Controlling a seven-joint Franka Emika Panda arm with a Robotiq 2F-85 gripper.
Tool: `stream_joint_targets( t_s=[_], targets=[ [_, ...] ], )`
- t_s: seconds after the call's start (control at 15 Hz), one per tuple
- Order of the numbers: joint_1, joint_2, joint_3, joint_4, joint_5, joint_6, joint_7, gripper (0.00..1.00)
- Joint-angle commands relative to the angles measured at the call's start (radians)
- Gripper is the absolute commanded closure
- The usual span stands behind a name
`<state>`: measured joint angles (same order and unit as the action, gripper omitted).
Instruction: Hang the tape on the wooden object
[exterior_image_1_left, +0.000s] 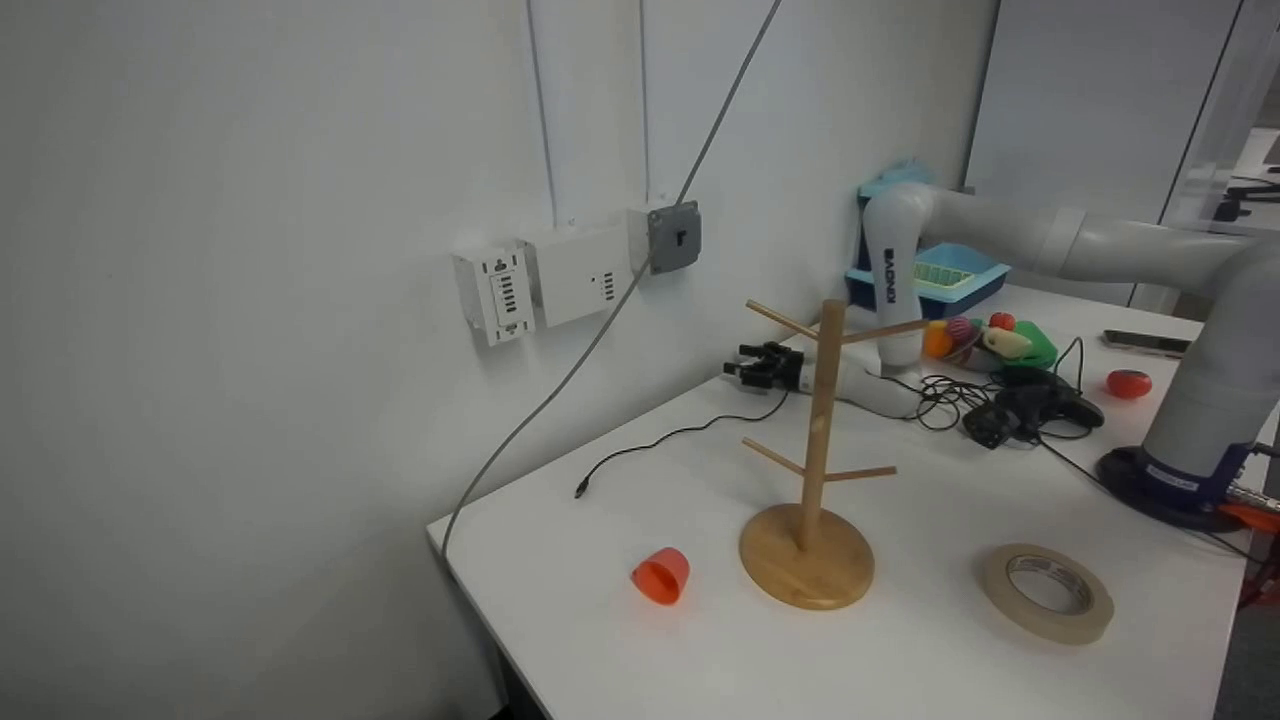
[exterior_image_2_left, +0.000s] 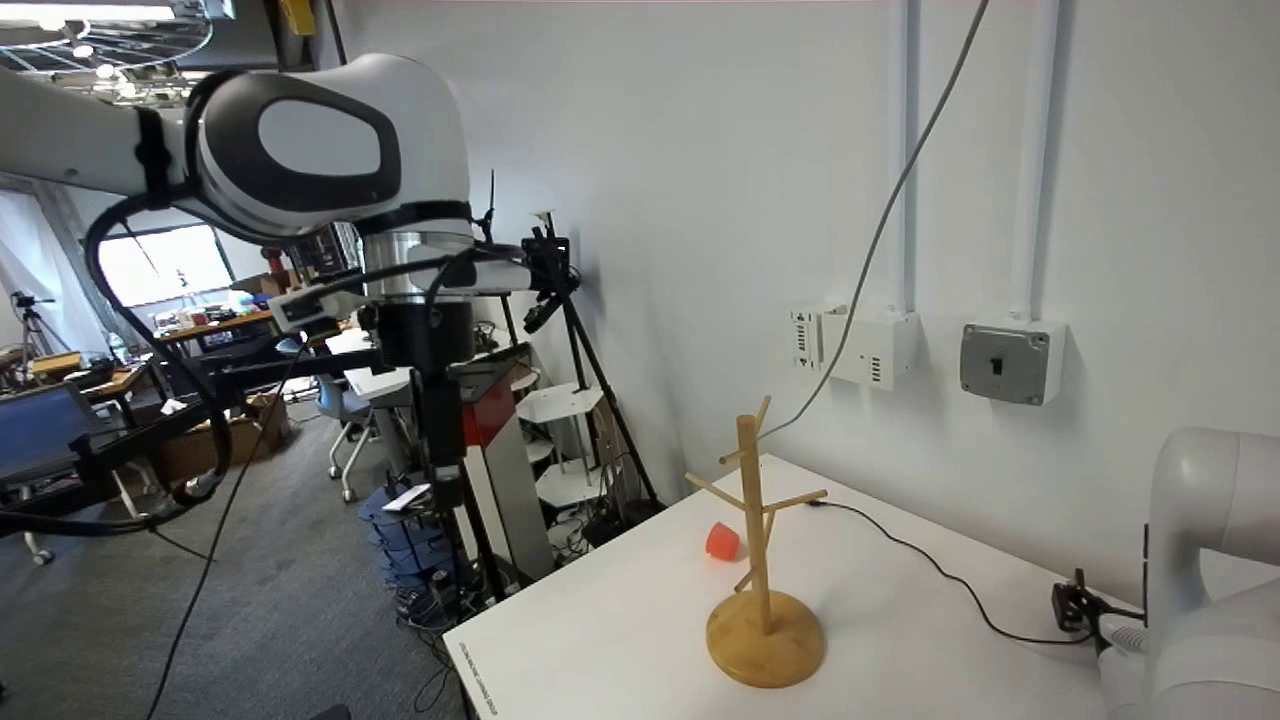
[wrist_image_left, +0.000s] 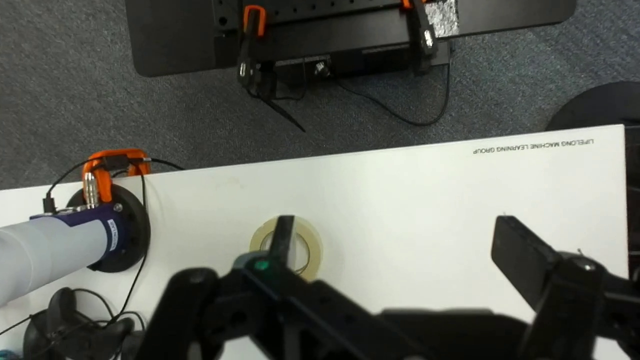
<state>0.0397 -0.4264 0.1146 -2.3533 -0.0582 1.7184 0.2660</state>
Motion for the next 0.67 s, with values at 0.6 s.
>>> stream_joint_targets(
  t_s=[0.6],
  targets=[
    [-0.052, 0.074, -0.095, -0.167, -0.032, 0.483, -0.14, 0.0]
  ],
)
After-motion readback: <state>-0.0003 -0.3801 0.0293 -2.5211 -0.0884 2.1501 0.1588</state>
